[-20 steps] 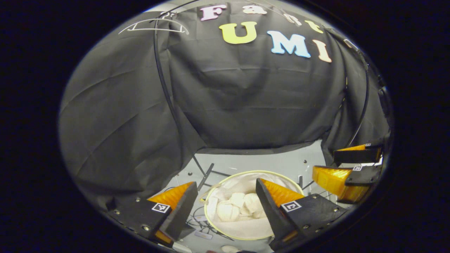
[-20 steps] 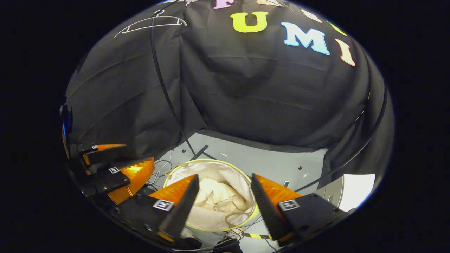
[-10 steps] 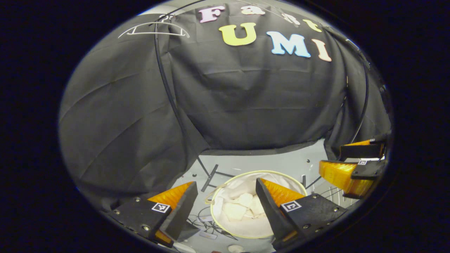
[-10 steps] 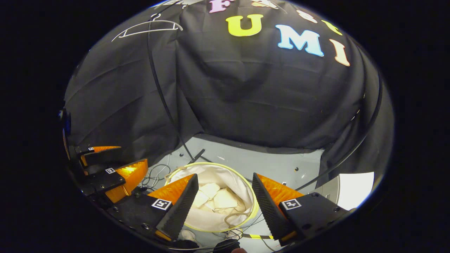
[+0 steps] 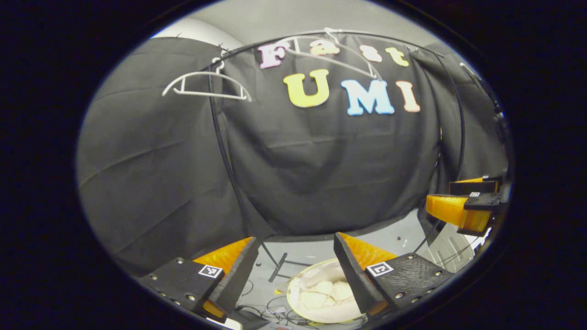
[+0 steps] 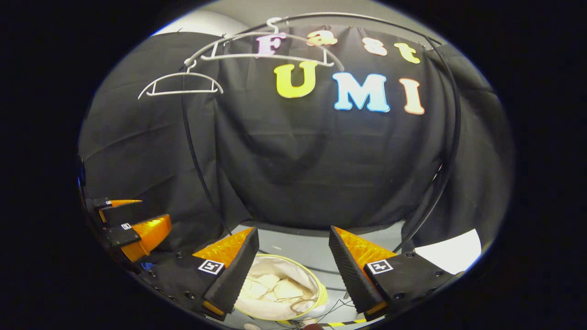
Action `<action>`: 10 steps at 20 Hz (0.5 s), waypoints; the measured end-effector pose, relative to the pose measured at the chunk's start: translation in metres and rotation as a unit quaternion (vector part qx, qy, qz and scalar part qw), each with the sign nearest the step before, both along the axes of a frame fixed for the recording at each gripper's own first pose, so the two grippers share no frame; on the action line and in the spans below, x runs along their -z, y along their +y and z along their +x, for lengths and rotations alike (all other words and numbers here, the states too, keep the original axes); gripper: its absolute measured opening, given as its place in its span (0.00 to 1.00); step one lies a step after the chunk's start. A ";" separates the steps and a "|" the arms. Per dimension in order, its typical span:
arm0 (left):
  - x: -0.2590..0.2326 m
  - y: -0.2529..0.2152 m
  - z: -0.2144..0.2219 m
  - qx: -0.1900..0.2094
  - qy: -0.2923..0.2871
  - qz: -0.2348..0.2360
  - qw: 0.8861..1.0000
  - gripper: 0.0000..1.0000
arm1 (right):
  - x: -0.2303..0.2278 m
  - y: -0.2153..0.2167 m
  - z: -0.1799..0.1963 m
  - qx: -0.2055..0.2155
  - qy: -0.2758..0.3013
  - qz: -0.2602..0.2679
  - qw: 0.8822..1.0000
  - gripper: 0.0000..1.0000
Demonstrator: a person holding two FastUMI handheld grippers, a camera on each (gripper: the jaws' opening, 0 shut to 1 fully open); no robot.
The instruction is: Grasp the clothes on the hanger with both hands and then place them into the laundry hamper below.
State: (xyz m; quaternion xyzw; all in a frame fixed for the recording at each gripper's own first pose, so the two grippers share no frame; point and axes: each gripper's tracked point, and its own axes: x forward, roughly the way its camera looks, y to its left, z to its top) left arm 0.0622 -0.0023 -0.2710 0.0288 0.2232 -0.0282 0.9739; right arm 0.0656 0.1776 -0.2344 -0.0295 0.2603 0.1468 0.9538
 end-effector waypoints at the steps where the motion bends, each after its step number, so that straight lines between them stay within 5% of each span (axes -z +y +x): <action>1: -0.017 0.006 0.001 -0.001 -0.015 -0.003 1.000 0.99 | -0.013 -0.005 -0.004 0.005 -0.013 0.002 1.000 0.94; 10: -0.151 0.041 -0.019 0.012 -0.122 -0.026 0.992 0.99 | -0.119 -0.056 -0.034 0.062 -0.114 0.010 0.992 0.94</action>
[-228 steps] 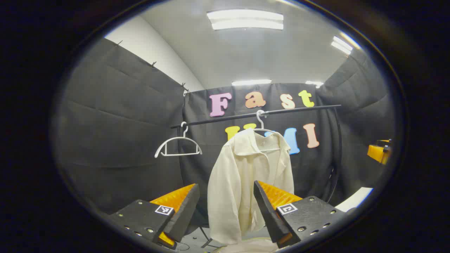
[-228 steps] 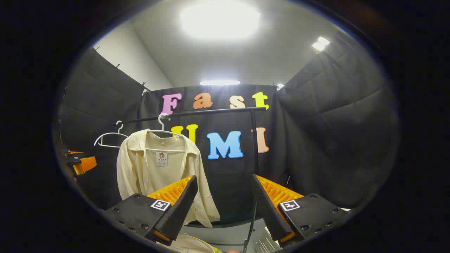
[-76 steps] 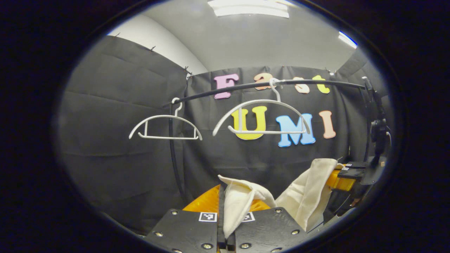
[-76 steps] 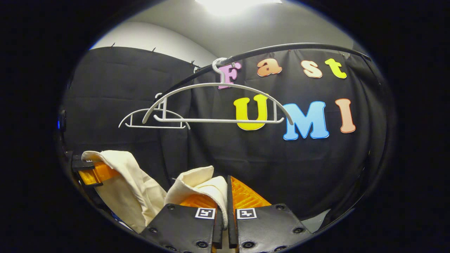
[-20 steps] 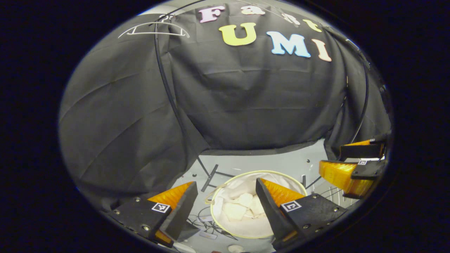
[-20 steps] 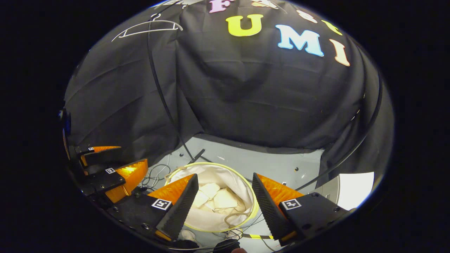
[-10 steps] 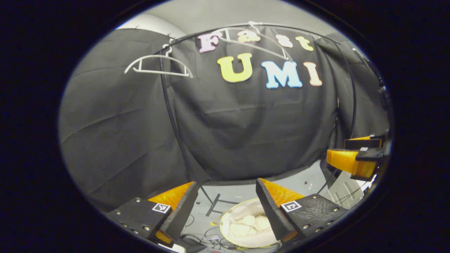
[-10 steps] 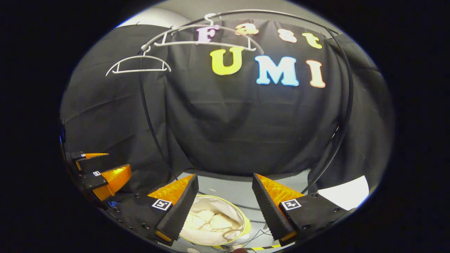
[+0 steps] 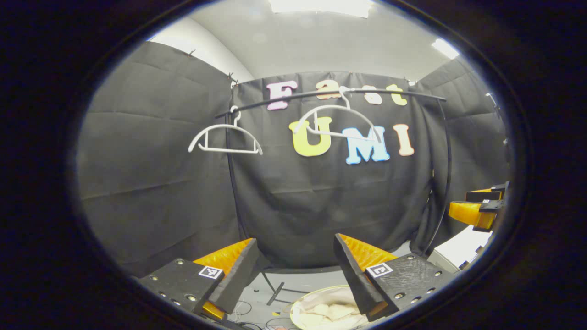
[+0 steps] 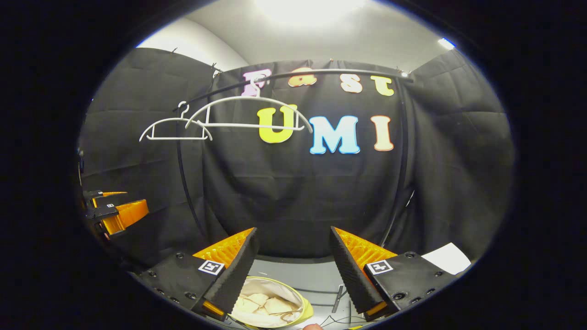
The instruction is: Grasp the clothes on the hanger with both hands and then place them into the laundry hamper below.
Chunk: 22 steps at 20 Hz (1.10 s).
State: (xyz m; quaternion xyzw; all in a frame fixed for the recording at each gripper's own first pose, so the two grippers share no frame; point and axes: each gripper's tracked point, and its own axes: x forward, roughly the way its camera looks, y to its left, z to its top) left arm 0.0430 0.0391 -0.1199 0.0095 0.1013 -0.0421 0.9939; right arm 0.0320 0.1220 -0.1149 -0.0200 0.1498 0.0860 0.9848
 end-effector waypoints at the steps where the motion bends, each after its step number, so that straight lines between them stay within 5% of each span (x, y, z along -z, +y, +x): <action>1: -0.011 0.004 -0.001 0.002 -0.010 0.000 1.000 0.99 | -0.011 -0.004 -0.004 0.005 -0.010 0.001 1.000 0.94; 11: -0.085 0.062 -0.029 -0.021 -0.080 0.004 0.997 0.99 | -0.095 -0.045 -0.026 0.046 -0.104 -0.003 0.993 0.94; 22: -0.107 0.086 -0.033 -0.036 -0.103 0.009 0.994 0.99 | -0.125 -0.092 -0.046 0.103 -0.151 -0.003 0.983 0.94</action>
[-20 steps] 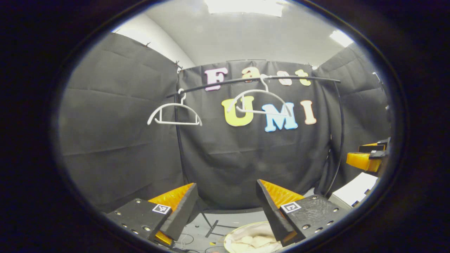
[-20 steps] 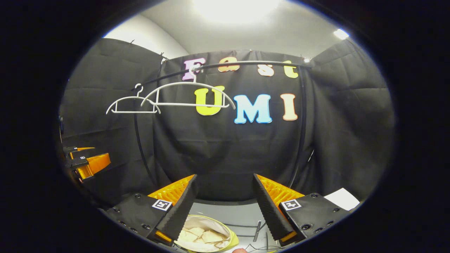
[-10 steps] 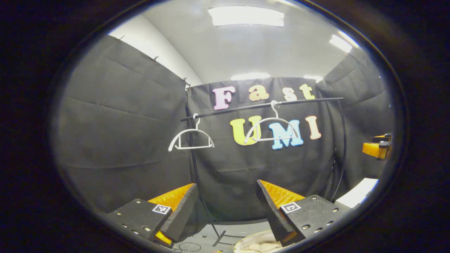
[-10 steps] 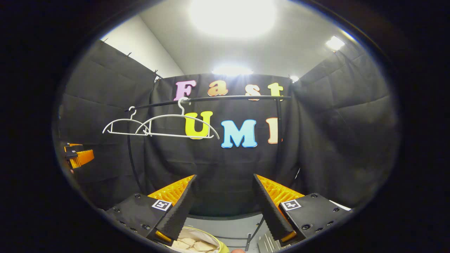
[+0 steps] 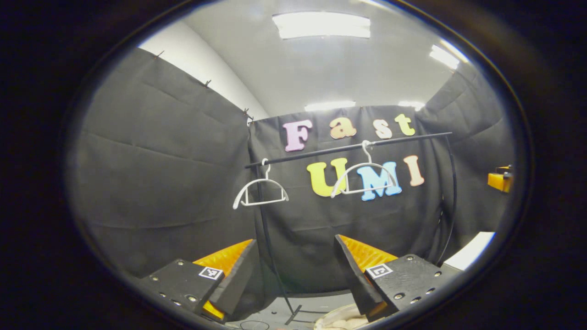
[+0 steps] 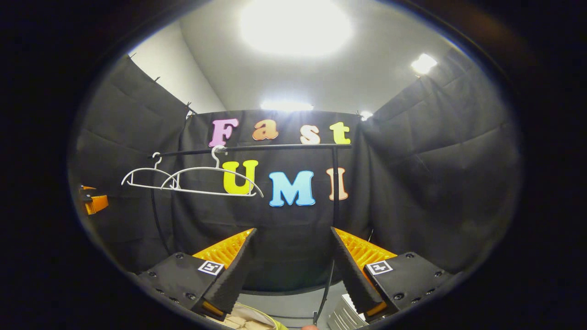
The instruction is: Grasp the clothes on the hanger with both hands and then place them into the laundry hamper below.
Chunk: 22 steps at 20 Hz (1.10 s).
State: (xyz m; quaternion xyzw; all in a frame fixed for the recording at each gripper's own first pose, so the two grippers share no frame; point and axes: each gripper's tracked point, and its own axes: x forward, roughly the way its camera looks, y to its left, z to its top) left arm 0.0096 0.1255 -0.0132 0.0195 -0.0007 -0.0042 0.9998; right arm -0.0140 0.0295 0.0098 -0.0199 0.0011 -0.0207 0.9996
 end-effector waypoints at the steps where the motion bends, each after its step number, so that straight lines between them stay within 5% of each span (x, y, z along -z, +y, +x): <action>1: -0.002 0.001 -0.001 0.000 -0.002 0.000 1.000 0.97 | -0.002 -0.003 0.000 0.004 -0.002 0.000 1.000 0.94; 22: -0.007 -0.020 -0.006 0.009 -0.009 -0.014 1.000 0.99 | -0.001 -0.014 -0.009 0.017 -0.004 0.009 1.000 0.94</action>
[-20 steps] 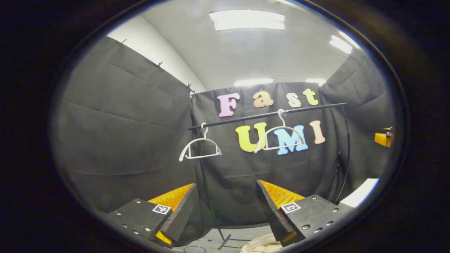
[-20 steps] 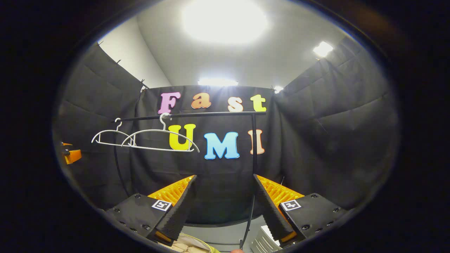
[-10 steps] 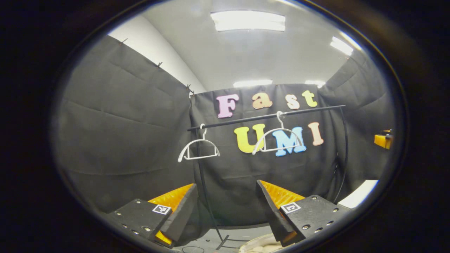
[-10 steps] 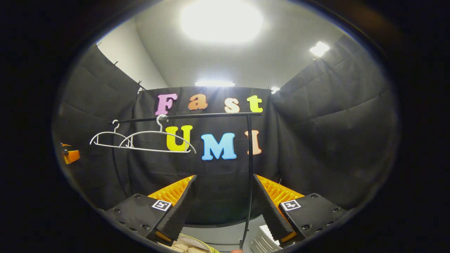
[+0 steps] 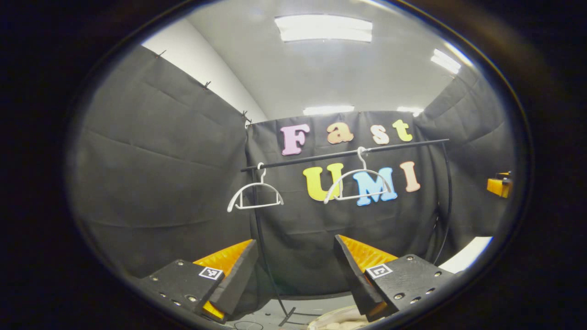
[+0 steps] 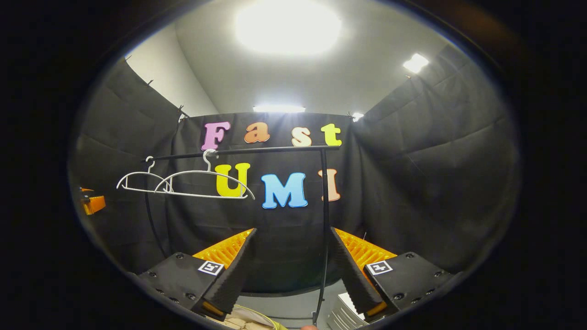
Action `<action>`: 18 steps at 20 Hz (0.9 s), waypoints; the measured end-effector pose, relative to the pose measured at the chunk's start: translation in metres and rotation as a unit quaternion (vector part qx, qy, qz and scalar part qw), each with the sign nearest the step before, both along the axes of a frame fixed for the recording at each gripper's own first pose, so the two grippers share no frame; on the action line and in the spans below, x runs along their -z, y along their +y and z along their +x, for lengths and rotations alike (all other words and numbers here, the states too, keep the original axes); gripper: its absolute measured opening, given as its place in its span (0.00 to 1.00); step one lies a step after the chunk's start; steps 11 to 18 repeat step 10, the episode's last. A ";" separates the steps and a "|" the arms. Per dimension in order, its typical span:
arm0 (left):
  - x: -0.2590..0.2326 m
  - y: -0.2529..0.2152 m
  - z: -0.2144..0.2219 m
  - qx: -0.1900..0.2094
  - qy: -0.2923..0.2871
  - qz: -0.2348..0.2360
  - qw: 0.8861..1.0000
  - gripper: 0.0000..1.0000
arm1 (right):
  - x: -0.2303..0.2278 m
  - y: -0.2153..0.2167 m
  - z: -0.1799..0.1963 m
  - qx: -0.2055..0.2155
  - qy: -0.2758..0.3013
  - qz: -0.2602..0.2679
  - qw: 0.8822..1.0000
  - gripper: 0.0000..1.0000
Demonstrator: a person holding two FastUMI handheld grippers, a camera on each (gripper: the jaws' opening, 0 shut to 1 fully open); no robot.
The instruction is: Grasp the clothes on the hanger with both hands and then place them into the laundry hamper below.
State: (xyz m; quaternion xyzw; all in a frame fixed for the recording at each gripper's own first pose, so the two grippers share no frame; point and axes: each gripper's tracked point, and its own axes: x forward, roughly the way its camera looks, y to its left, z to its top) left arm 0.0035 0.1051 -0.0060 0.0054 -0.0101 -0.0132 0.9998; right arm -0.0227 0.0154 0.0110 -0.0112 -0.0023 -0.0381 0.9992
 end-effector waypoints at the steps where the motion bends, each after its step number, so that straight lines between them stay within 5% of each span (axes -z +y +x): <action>1: 0.000 -0.001 0.001 0.001 0.000 -0.002 1.000 0.99 | 0.000 0.001 0.000 0.001 0.000 0.001 1.000 0.94; 18: -0.005 -0.010 0.002 0.007 -0.014 0.005 1.000 0.95 | 0.005 0.008 0.001 0.003 0.012 0.006 1.000 0.94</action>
